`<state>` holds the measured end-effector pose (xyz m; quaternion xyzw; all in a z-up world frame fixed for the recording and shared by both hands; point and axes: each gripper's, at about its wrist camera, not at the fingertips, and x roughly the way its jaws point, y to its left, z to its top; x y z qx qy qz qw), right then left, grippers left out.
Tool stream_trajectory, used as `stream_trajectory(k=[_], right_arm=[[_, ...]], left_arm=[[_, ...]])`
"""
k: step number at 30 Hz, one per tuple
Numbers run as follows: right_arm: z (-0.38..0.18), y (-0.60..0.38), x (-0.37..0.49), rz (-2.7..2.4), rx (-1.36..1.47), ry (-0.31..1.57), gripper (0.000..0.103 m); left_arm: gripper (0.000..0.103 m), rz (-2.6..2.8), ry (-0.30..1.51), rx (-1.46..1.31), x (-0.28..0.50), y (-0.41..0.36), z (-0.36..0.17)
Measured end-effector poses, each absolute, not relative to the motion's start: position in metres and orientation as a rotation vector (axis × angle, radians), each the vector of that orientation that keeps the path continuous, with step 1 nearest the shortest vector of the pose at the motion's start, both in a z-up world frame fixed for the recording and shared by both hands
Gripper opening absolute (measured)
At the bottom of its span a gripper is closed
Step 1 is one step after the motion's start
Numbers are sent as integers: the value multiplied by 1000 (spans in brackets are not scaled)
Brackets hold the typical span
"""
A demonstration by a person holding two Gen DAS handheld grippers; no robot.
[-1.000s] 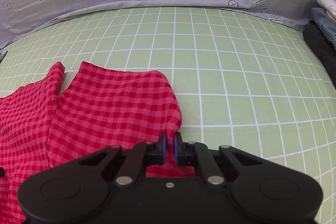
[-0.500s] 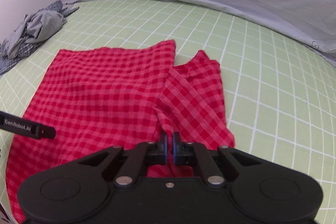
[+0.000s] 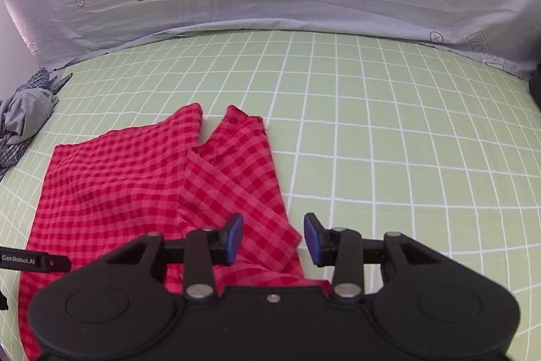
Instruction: Fold clothes
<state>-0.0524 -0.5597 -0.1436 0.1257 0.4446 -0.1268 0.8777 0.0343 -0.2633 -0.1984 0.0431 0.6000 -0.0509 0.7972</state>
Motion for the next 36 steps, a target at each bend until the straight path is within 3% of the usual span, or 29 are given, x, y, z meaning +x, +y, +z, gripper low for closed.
stream_trajectory(k=[5, 7, 9, 17, 19, 22, 23, 24, 31, 35, 36], right_arm=[[-163, -570, -58, -266, 371, 978, 39], [-165, -572, -59, -241, 385, 978, 27], [-159, -572, -58, -238, 346, 950, 6], [-110, -626, -56, -570, 137, 723, 3], [-109, -639, -54, -733, -23, 731, 6], [-112, -644, -56, -752, -131, 765, 26], [-113, -644, -59, -722, -83, 772, 44], [-117, -645, -63, -682, -17, 788, 56], [-169, -647, -74, -635, 260, 943, 60], [-176, -654, -78, -668, 306, 928, 71], [-177, -656, -79, -678, 316, 920, 70]], left_arm=[[103, -109, 1284, 91, 33, -263, -198], [103, -109, 1282, 92, 32, -263, -198], [103, -109, 1282, 92, 32, -263, -198], [103, -112, 1281, 93, 32, -262, -197], [103, -111, 1281, 92, 33, -263, -197], [103, -110, 1286, 92, 34, -264, -196], [103, -111, 1288, 93, 34, -264, -196], [103, -114, 1292, 95, 35, -265, -196], [103, -38, 1276, 62, 54, -241, -197], [103, -38, 1247, 47, 70, -238, -198], [103, -40, 1231, 60, 73, -240, -198]])
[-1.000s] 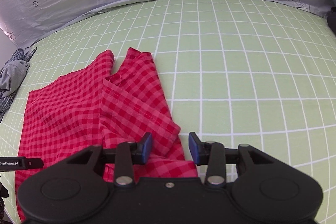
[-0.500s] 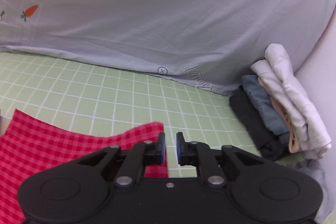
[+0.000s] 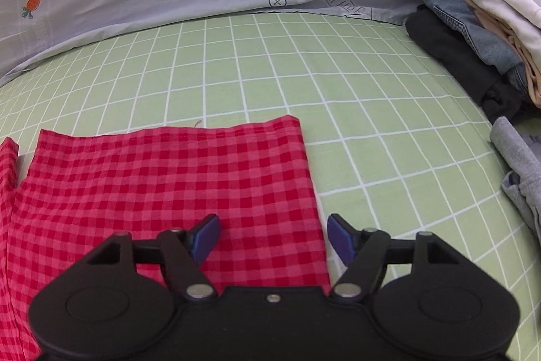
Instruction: Fold clothes
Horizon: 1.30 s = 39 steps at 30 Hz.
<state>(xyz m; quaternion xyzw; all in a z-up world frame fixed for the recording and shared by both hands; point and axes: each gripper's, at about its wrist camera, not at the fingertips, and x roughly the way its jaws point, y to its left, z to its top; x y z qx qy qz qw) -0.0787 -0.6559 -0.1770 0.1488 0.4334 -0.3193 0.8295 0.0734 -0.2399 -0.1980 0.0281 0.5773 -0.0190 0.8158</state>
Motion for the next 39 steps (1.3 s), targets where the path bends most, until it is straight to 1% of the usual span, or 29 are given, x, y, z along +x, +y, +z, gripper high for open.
stream_trajectory(k=[1, 2, 3, 4, 5, 6, 7, 9, 10, 11, 12, 13, 14, 21, 22, 23, 24, 25, 26, 27, 29, 30, 31, 32, 33, 34, 36, 39], right_arm=[[-178, -659, -79, -671, 326, 905, 66], [-178, -662, -79, -665, 335, 891, 49], [-177, -665, -77, -665, 337, 885, 37], [-176, -668, -75, -664, 337, 880, 32], [-176, -670, -73, -660, 329, 880, 19], [-176, -671, -71, -656, 323, 879, 8], [-177, -673, -68, -663, 315, 878, 6], [-178, -677, -62, -684, 303, 873, 3], [-179, -680, -58, -694, 295, 869, 3], [-179, -683, -54, -704, 287, 866, 2], [-180, -686, -50, -713, 279, 864, 2], [-180, -690, -43, -718, 266, 864, 2], [-180, -693, -38, -722, 260, 863, 2], [-183, -713, -7, -744, 243, 845, 1], [-182, -715, -6, -745, 244, 846, 2], [-182, -716, -5, -746, 245, 848, 3], [-182, -717, -4, -748, 244, 850, 11], [-180, -716, -4, -755, 232, 859, 21], [-179, -713, -6, -762, 223, 861, 44], [-177, -710, -11, -764, 222, 862, 58], [-174, -702, -21, -765, 220, 865, 65], [-173, -697, -27, -756, 238, 877, 74], [-172, -691, -33, -747, 254, 889, 79], [-171, -682, -40, -729, 257, 903, 85], [-171, -674, -46, -712, 259, 916, 86], [-171, -665, -53, -694, 260, 929, 86], [-171, -644, -65, -665, 234, 970, 91], [-170, -623, -89, -624, 234, 989, 93]], left_arm=[[102, -44, 1215, 74, 77, -242, -198], [101, -45, 1197, 78, 81, -244, -197], [95, -46, 1177, 78, 85, -247, -196], [91, -45, 1157, 71, 89, -249, -194], [82, -44, 1138, 68, 93, -251, -193], [69, -45, 1118, 69, 97, -254, -191], [62, -47, 1099, 70, 100, -257, -190], [33, -55, 1069, 81, 110, -268, -186], [27, -48, 1057, 96, 117, -274, -186], [15, -40, 1045, 114, 125, -280, -186], [6, -35, 1033, 137, 133, -286, -187], [2, -32, 1020, 161, 142, -294, -188], [0, -33, 1009, 178, 150, -301, -189], [1, -60, 981, 190, 195, -330, -191], [2, -63, 995, 179, 199, -329, -190], [8, -67, 1012, 167, 202, -328, -188], [15, -73, 1019, 154, 201, -326, -187], [20, -79, 1023, 140, 198, -322, -185], [32, -78, 1026, 130, 191, -318, -182], [43, -75, 1029, 122, 183, -313, -179], [49, -77, 1029, 100, 164, -300, -173], [56, -84, 1030, 84, 151, -293, -169], [60, -91, 1035, 70, 136, -285, -165], [68, -95, 1041, 63, 121, -279, -163], [71, -98, 1048, 59, 106, -273, -160], [71, -102, 1056, 59, 92, -269, -159], [75, -120, 1078, 64, 64, -263, -159], [75, -149, 1114, 68, 24, -258, -164]])
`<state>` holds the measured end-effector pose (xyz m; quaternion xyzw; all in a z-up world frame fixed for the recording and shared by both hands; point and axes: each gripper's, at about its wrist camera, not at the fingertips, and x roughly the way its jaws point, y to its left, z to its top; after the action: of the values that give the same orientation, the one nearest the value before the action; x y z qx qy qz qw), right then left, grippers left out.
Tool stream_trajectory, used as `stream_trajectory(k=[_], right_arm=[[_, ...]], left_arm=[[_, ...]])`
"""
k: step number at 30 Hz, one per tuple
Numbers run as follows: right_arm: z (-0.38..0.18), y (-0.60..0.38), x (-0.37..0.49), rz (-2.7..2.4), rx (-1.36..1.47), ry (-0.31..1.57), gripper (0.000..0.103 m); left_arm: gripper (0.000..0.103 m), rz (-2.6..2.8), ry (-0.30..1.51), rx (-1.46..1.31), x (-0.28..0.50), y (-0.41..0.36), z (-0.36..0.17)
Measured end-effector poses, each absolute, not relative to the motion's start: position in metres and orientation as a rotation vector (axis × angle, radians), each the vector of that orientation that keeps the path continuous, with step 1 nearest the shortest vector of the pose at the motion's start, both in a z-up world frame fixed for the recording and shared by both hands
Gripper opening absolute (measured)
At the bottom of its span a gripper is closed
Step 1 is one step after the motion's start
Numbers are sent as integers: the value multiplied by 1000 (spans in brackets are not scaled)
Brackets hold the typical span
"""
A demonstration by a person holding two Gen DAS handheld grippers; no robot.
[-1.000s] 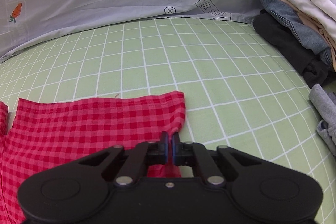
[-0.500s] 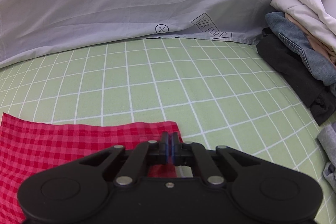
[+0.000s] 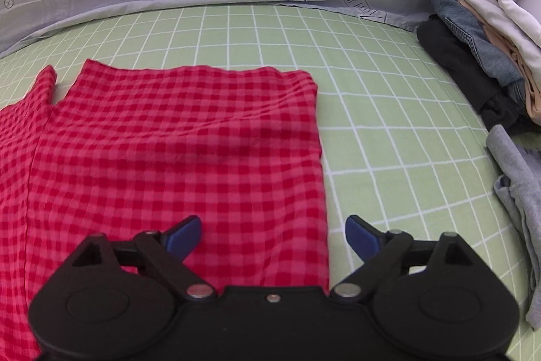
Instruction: Fold clothes
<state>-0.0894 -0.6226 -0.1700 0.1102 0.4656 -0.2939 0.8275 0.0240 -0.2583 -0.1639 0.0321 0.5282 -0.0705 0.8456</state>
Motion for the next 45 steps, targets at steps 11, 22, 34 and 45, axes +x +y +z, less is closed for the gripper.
stream_trajectory(k=[11, 22, 34, 45], right_arm=[[-168, -587, -153, -536, 256, 1023, 96], [-174, -578, -197, -537, 263, 1071, 100], [-171, -582, -209, -587, 356, 1043, 103], [-166, -587, -214, -650, 366, 1026, 103]], left_arm=[[76, -209, 1132, 79, -56, -261, -169], [76, -198, 1179, 91, -65, -268, -184], [5, -261, 1092, 184, -53, -301, -168], [38, -750, 1005, 268, -84, -394, -155]])
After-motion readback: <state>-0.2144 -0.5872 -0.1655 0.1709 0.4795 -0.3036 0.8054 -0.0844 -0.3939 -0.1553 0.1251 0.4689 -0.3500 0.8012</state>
